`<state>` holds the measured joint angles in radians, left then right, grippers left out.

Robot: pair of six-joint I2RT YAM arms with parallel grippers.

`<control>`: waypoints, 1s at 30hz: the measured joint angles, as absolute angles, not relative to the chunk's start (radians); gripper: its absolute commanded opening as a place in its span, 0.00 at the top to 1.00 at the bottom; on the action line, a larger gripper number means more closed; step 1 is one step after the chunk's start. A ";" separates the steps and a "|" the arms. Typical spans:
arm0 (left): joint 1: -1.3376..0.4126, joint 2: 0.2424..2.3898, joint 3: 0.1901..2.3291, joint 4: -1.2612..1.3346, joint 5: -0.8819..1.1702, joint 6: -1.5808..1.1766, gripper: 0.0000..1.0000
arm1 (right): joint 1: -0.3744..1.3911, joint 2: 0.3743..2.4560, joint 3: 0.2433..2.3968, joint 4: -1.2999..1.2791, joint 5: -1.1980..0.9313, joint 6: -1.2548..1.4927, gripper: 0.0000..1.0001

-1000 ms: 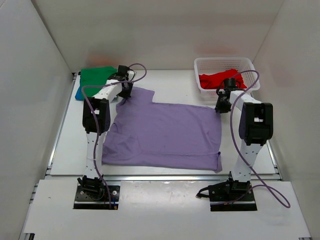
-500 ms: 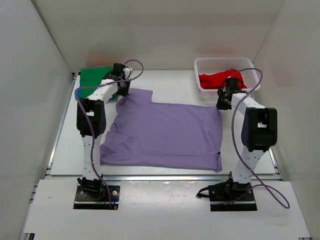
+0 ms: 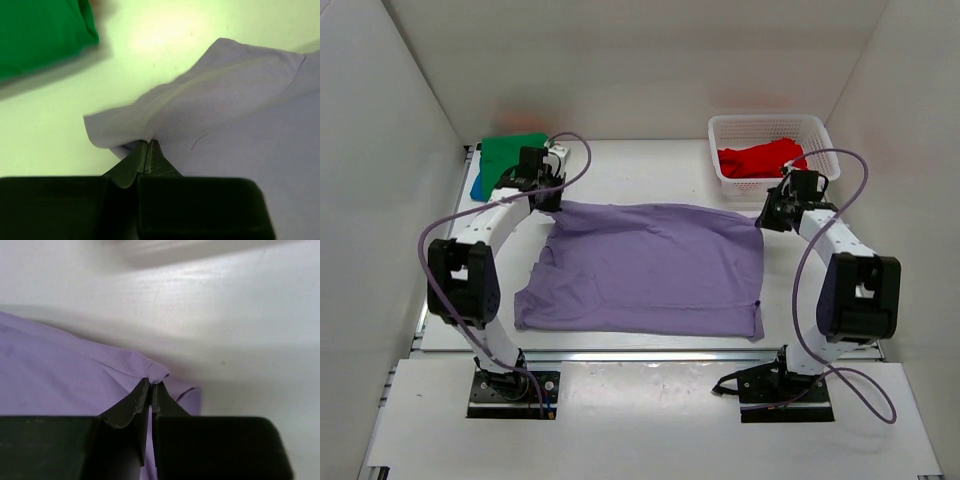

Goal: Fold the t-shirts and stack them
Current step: Fold the other side of the tshirt into a rectangle

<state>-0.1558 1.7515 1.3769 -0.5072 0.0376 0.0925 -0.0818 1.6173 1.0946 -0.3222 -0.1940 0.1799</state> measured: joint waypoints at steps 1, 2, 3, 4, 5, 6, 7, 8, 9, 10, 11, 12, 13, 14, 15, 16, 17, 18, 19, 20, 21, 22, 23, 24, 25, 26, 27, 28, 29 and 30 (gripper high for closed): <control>-0.155 1.726 1.340 -0.501 0.038 0.092 1.00 | -0.086 1.590 1.066 -0.325 -0.205 0.180 1.00; -0.153 1.700 1.302 -0.495 0.039 0.091 1.00 | -0.090 1.562 1.038 -0.323 -0.217 0.180 1.00; -0.152 1.670 1.258 -0.490 0.039 0.089 1.00 | -0.096 1.532 1.010 -0.323 -0.230 0.182 1.00; -0.151 1.638 1.218 -0.485 0.039 0.087 1.00 | -0.104 1.500 0.981 -0.320 -0.246 0.184 1.00; -0.149 1.610 1.185 -0.484 0.039 0.086 1.00 | -0.115 1.470 0.952 -0.313 -0.264 0.189 1.00; -0.147 1.576 1.147 -0.482 0.038 0.084 1.00 | -0.127 1.441 0.923 -0.305 -0.284 0.195 1.00; -0.146 1.544 1.115 -0.480 0.038 0.081 1.00 | -0.142 1.409 0.893 -0.302 -0.303 0.203 1.00; -0.146 1.512 1.086 -0.475 0.038 0.080 1.00 | -0.155 1.381 0.867 -0.304 -0.319 0.208 1.00; -0.146 1.479 1.057 -0.472 0.038 0.078 1.00 | -0.165 1.355 0.844 -0.304 -0.330 0.211 1.00; -0.146 1.449 1.034 -0.469 0.038 0.078 1.00 | -0.172 1.335 0.825 -0.305 -0.333 0.213 1.00; -0.145 1.416 1.008 -0.463 0.039 0.075 1.00 | -0.175 1.313 0.810 -0.311 -0.334 0.215 1.00; -0.144 1.385 0.984 -0.462 0.038 0.071 1.00 | -0.175 1.296 0.799 -0.318 -0.336 0.215 1.00; -0.143 1.357 0.963 -0.462 0.038 0.069 1.00 | -0.173 1.282 0.792 -0.326 -0.338 0.215 1.00; -0.143 1.325 0.939 -0.458 0.038 0.063 1.00 | -0.170 1.270 0.789 -0.336 -0.339 0.215 1.00; -0.143 1.299 0.920 -0.458 0.038 0.058 1.00 | -0.169 1.258 0.788 -0.345 -0.339 0.215 1.00; -0.143 1.275 0.902 -0.458 0.038 0.054 1.00 | -0.165 1.248 0.787 -0.353 -0.338 0.215 1.00; -0.144 1.253 0.883 -0.454 0.038 0.050 1.00 | -0.162 1.237 0.786 -0.363 -0.337 0.216 1.00; -0.146 1.229 0.862 -0.448 0.038 0.044 1.00 | -0.157 1.227 0.784 -0.371 -0.336 0.217 1.00; -0.146 1.208 0.844 -0.447 0.038 0.043 1.00 | -0.155 1.216 0.780 -0.376 -0.332 0.218 1.00; -0.146 1.186 0.825 -0.448 0.038 0.038 1.00 | -0.151 1.206 0.774 -0.385 -0.330 0.218 1.00; -0.146 1.169 0.810 -0.448 0.038 0.035 1.00 | -0.151 1.195 0.768 -0.395 -0.328 0.218 1.00; -0.146 1.153 0.796 -0.447 0.037 0.033 1.00 | -0.151 1.184 0.760 -0.404 -0.327 0.219 1.00; -0.146 1.139 0.781 -0.448 0.035 0.029 1.00 | -0.151 1.174 0.750 -0.414 -0.325 0.220 1.00; -0.146 1.126 0.768 -0.448 0.033 0.026 1.00 | -0.151 1.165 0.741 -0.426 -0.322 0.220 1.00; -0.146 1.112 0.755 -0.451 0.032 0.025 1.00 | -0.152 1.157 0.732 -0.437 -0.321 0.221 1.00; -0.146 1.097 0.744 -0.452 0.030 0.024 1.00 | -0.153 1.150 0.723 -0.448 -0.318 0.221 1.00; -0.146 1.082 0.734 -0.452 0.028 0.022 1.00 | -0.154 1.142 0.717 -0.460 -0.317 0.222 1.00; -0.146 1.066 0.723 -0.452 0.026 0.019 1.00 | -0.155 1.134 0.707 -0.469 -0.315 0.222 1.00; -0.146 1.053 0.713 -0.451 0.022 0.018 1.00 | -0.156 1.124 0.700 -0.481 -0.313 0.222 1.00; -0.146 1.041 0.703 -0.451 0.016 0.017 1.00 | -0.156 1.113 0.692 -0.492 -0.310 0.222 1.00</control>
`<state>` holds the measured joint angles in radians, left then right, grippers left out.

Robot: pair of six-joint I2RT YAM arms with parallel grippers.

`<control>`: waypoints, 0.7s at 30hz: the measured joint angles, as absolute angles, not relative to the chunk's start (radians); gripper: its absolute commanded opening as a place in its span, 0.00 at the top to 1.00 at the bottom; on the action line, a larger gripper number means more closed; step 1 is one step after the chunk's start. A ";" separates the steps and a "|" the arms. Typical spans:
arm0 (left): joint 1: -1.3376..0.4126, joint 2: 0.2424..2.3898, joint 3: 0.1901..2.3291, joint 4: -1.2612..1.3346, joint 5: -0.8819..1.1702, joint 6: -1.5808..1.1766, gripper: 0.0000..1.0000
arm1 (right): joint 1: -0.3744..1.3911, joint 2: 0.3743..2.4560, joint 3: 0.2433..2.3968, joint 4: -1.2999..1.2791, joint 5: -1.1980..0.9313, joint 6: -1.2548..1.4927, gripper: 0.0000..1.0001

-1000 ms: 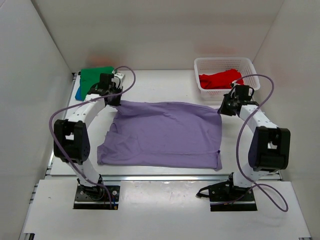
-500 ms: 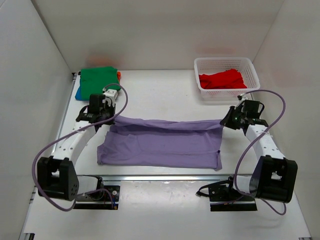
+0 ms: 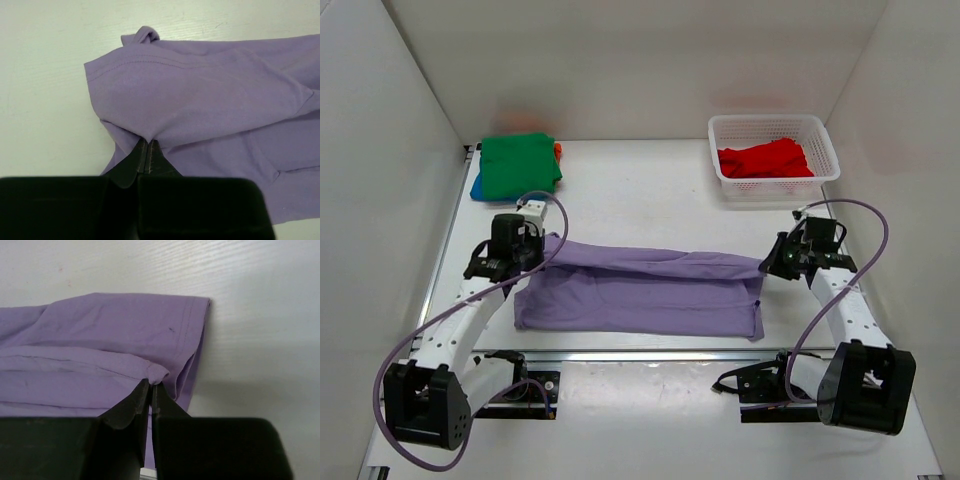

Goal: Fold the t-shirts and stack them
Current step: Fold the other side of the tshirt into a rectangle, then rotate the tshirt 90 degrees

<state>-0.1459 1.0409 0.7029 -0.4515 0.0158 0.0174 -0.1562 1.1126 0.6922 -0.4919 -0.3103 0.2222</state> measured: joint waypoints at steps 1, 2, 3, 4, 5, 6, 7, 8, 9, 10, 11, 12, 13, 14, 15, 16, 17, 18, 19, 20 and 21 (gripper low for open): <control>-0.146 1.029 0.692 -0.451 0.008 0.013 1.00 | -0.157 1.099 0.685 -0.502 -0.307 0.226 1.00; -0.146 1.020 0.681 -0.452 -0.002 0.007 1.00 | -0.157 1.082 0.678 -0.511 -0.305 0.230 0.99; -0.145 1.014 0.672 -0.455 -0.012 -0.001 0.93 | -0.155 1.063 0.672 -0.524 -0.303 0.234 0.93; -0.145 1.008 0.661 -0.455 -0.022 -0.007 0.90 | -0.151 1.041 0.667 -0.535 -0.300 0.243 0.84; -0.145 1.004 0.650 -0.456 -0.030 -0.013 0.86 | -0.148 1.018 0.661 -0.544 -0.295 0.252 0.79; -0.145 0.999 0.639 -0.460 -0.040 -0.022 0.84 | -0.143 0.991 0.656 -0.554 -0.287 0.261 0.71; -0.145 0.994 0.628 -0.464 -0.049 -0.030 0.82 | -0.138 0.967 0.652 -0.564 -0.279 0.270 0.65; -0.144 0.989 0.621 -0.469 -0.057 -0.039 0.72 | -0.134 0.943 0.647 -0.573 -0.272 0.276 0.62; -0.143 0.982 0.615 -0.471 -0.064 -0.044 0.61 | -0.133 0.920 0.643 -0.580 -0.265 0.282 0.59; -0.140 0.973 0.612 -0.476 -0.070 -0.052 0.60 | -0.133 0.900 0.640 -0.590 -0.261 0.287 0.58; -0.136 0.966 0.612 -0.479 -0.074 -0.060 0.59 | -0.135 0.886 0.640 -0.599 -0.255 0.289 0.57; -0.132 0.956 0.612 -0.478 -0.081 -0.067 0.57 | -0.141 0.877 0.640 -0.603 -0.253 0.289 0.57; -0.131 0.947 0.612 -0.479 -0.087 -0.072 0.55 | -0.149 0.872 0.640 -0.605 -0.251 0.289 0.57; -0.130 0.940 0.612 -0.479 -0.093 -0.075 0.51 | -0.156 0.872 0.640 -0.606 -0.247 0.289 0.58; -0.129 0.935 0.613 -0.481 -0.097 -0.079 0.51 | -0.160 0.876 0.640 -0.606 -0.243 0.288 0.58; -0.128 0.932 0.616 -0.486 -0.099 -0.083 0.50 | -0.159 0.881 0.640 -0.606 -0.240 0.286 0.59; -0.128 0.932 0.620 -0.494 -0.099 -0.086 0.50 | -0.157 0.889 0.641 -0.606 -0.239 0.282 0.60; -0.128 0.932 0.627 -0.502 -0.098 -0.088 0.51 | -0.149 0.901 0.644 -0.604 -0.242 0.277 0.64; -0.129 0.932 0.635 -0.510 -0.098 -0.091 0.52 | -0.139 0.920 0.648 -0.599 -0.245 0.264 0.76; -0.132 0.932 0.645 -0.519 -0.096 -0.096 0.54 | -0.125 0.948 0.655 -0.591 -0.252 0.254 0.83; -0.138 0.933 0.656 -0.524 -0.093 -0.104 0.56 | -0.109 0.982 0.665 -0.581 -0.263 0.240 0.91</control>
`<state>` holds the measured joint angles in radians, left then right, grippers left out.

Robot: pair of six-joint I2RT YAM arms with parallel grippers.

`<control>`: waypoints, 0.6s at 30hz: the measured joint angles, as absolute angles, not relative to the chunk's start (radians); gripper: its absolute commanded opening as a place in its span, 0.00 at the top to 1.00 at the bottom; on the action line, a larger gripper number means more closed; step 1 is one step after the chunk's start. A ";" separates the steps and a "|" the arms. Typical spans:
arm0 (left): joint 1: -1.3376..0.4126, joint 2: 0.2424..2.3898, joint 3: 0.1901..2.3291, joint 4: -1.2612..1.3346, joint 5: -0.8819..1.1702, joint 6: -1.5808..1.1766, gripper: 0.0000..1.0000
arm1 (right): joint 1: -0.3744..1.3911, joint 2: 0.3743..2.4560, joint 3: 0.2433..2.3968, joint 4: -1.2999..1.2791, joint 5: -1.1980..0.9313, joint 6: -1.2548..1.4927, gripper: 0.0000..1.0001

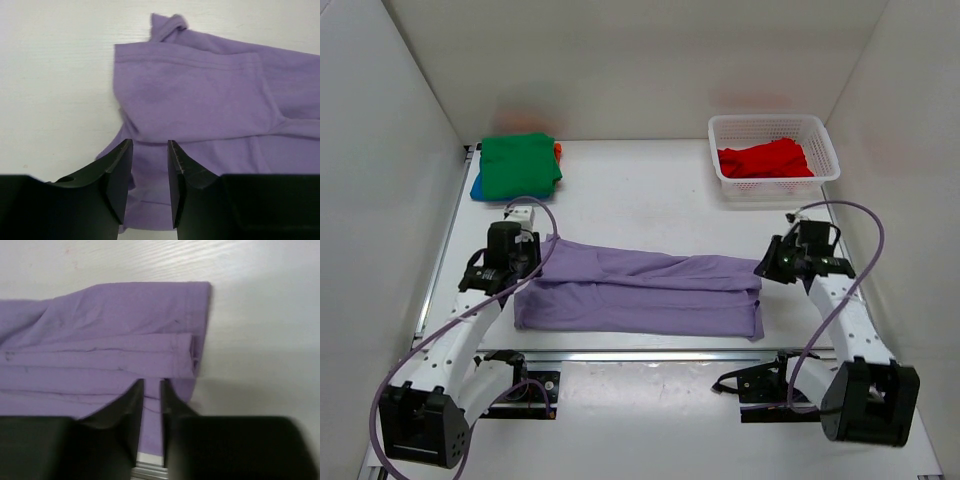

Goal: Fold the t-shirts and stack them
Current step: Rotate the tshirt 90 degrees

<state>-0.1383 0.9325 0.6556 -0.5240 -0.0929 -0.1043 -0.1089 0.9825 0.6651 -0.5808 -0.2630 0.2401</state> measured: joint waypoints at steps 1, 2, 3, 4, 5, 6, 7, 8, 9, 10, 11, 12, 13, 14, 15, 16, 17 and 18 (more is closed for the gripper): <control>-0.149 0.933 0.662 -0.522 -0.088 -0.115 0.55 | -0.092 1.019 0.677 -0.569 -0.277 0.231 0.98; -0.165 0.934 0.665 -0.517 -0.081 -0.129 0.55 | -0.075 1.060 0.688 -0.554 -0.288 0.221 0.99; -0.181 0.937 0.665 -0.514 -0.073 -0.142 0.57 | -0.060 1.095 0.698 -0.545 -0.299 0.215 1.00; -0.201 0.945 0.664 -0.509 -0.066 -0.159 0.59 | -0.043 1.131 0.708 -0.533 -0.307 0.210 1.00; -0.222 0.960 0.663 -0.501 -0.059 -0.175 0.59 | -0.030 1.161 0.715 -0.519 -0.316 0.205 1.00; -0.245 0.981 0.663 -0.490 -0.052 -0.191 0.60 | -0.020 1.187 0.719 -0.505 -0.325 0.201 1.00; -0.266 1.010 0.663 -0.478 -0.046 -0.208 0.60 | -0.011 1.211 0.722 -0.492 -0.334 0.197 1.00; -0.284 1.045 0.663 -0.468 -0.042 -0.224 0.61 | -0.005 1.230 0.723 -0.480 -0.342 0.194 1.00; -0.301 1.087 0.665 -0.459 -0.039 -0.236 0.62 | 0.001 1.251 0.726 -0.477 -0.349 0.191 1.00; -0.318 1.130 0.670 -0.458 -0.038 -0.246 0.62 | 0.007 1.275 0.732 -0.474 -0.353 0.189 1.00; -0.334 1.188 0.676 -0.452 -0.038 -0.257 0.62 | 0.012 1.304 0.743 -0.472 -0.353 0.187 1.00; -0.346 1.238 0.684 -0.449 -0.037 -0.266 0.62 | 0.014 1.333 0.753 -0.469 -0.352 0.187 1.00; -0.360 1.293 0.693 -0.445 -0.037 -0.275 0.63 | 0.017 1.370 0.769 -0.471 -0.352 0.186 1.00; -0.371 1.348 0.702 -0.442 -0.037 -0.284 0.63 | 0.019 1.407 0.783 -0.469 -0.349 0.187 1.00; -0.378 1.393 0.710 -0.440 -0.037 -0.291 0.63 | 0.019 1.440 0.796 -0.470 -0.345 0.187 1.00; -0.384 1.436 0.721 -0.440 -0.037 -0.298 0.63 | 0.019 1.471 0.805 -0.473 -0.342 0.189 1.00; -0.390 1.472 0.739 -0.444 -0.039 -0.300 0.63 | 0.019 1.494 0.812 -0.476 -0.338 0.193 1.00; -0.394 1.497 0.769 -0.446 -0.038 -0.303 0.62 | 0.019 1.518 0.817 -0.480 -0.329 0.204 1.00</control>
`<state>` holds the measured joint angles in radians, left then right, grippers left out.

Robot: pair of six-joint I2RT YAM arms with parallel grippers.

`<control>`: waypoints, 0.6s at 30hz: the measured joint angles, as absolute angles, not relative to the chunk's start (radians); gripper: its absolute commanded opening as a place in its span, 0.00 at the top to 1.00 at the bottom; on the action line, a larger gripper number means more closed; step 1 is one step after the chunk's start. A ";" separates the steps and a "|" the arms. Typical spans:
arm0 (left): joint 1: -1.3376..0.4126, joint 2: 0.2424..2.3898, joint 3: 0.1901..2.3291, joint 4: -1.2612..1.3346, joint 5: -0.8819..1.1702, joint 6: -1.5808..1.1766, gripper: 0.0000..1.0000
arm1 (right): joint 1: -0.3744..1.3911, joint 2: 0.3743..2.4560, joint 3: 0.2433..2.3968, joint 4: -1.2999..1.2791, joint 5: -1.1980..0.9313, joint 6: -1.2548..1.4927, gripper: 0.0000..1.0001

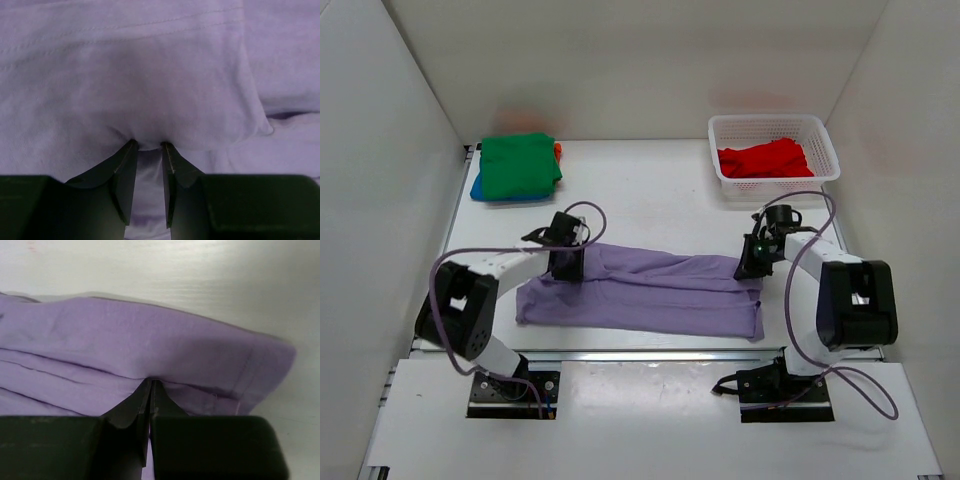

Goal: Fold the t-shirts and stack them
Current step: Rotate the tshirt 90 degrees

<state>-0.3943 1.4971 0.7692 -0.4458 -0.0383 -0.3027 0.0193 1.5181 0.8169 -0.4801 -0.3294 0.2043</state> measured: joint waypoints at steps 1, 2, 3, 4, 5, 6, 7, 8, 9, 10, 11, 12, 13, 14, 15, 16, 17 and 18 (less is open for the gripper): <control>-0.395 1.530 0.797 -0.443 -0.039 -0.304 0.62 | 0.019 1.534 0.820 -0.487 -0.322 0.213 1.00; -0.395 1.567 0.835 -0.449 -0.040 -0.304 0.62 | 0.019 1.548 0.821 -0.495 -0.315 0.224 1.00; -0.393 1.602 0.874 -0.455 -0.040 -0.303 0.63 | 0.019 1.558 0.822 -0.506 -0.307 0.241 1.00; -0.390 1.646 0.923 -0.469 -0.040 -0.300 0.62 | 0.022 1.564 0.825 -0.519 -0.305 0.259 0.99; -0.387 1.702 0.989 -0.479 -0.039 -0.293 0.63 | 0.025 1.568 0.831 -0.532 -0.299 0.276 1.00; -0.387 1.753 1.051 -0.488 -0.039 -0.283 0.62 | 0.034 1.570 0.836 -0.540 -0.289 0.292 0.99; -0.387 1.814 1.132 -0.514 -0.039 -0.267 0.62 | 0.044 1.570 0.836 -0.547 -0.279 0.306 1.00; -0.388 1.879 1.220 -0.539 -0.039 -0.253 0.60 | 0.063 1.565 0.834 -0.553 -0.269 0.324 1.00; -0.389 1.949 1.315 -0.558 -0.042 -0.236 0.60 | 0.086 1.558 0.828 -0.556 -0.263 0.345 1.00; -0.392 2.038 1.455 -0.614 -0.046 -0.217 0.60 | 0.119 1.541 0.810 -0.546 -0.253 0.377 1.00; -0.398 2.143 1.621 -0.652 -0.049 -0.200 0.60 | 0.160 1.515 0.784 -0.532 -0.247 0.409 1.00; -0.403 2.241 1.781 -0.684 -0.048 -0.187 0.60 | 0.204 1.486 0.754 -0.522 -0.247 0.444 1.00; -0.408 2.343 1.948 -0.714 -0.046 -0.176 0.61 | 0.254 1.457 0.720 -0.500 -0.247 0.488 1.00; -0.414 2.459 2.144 -0.759 -0.041 -0.167 0.63 | 0.316 1.427 0.686 -0.473 -0.249 0.542 1.00; -0.417 2.560 2.311 -0.790 -0.031 -0.165 0.65 | 0.359 1.409 0.664 -0.448 -0.250 0.583 1.00; -0.418 2.656 2.483 -0.833 -0.019 -0.167 0.66 | 0.416 1.390 0.637 -0.406 -0.249 0.638 1.00; -0.419 2.729 2.619 -0.852 0.000 -0.173 0.65 | 0.461 1.376 0.612 -0.358 -0.244 0.693 1.00; -0.420 2.762 2.671 -0.846 0.019 -0.179 0.63 | 0.503 1.367 0.589 -0.308 -0.243 0.745 1.00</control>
<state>-0.4202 2.7617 2.6705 -0.8463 0.0189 -0.1787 0.5026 1.3674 0.5892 -0.3077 -0.2432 0.7448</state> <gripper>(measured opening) 0.351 0.000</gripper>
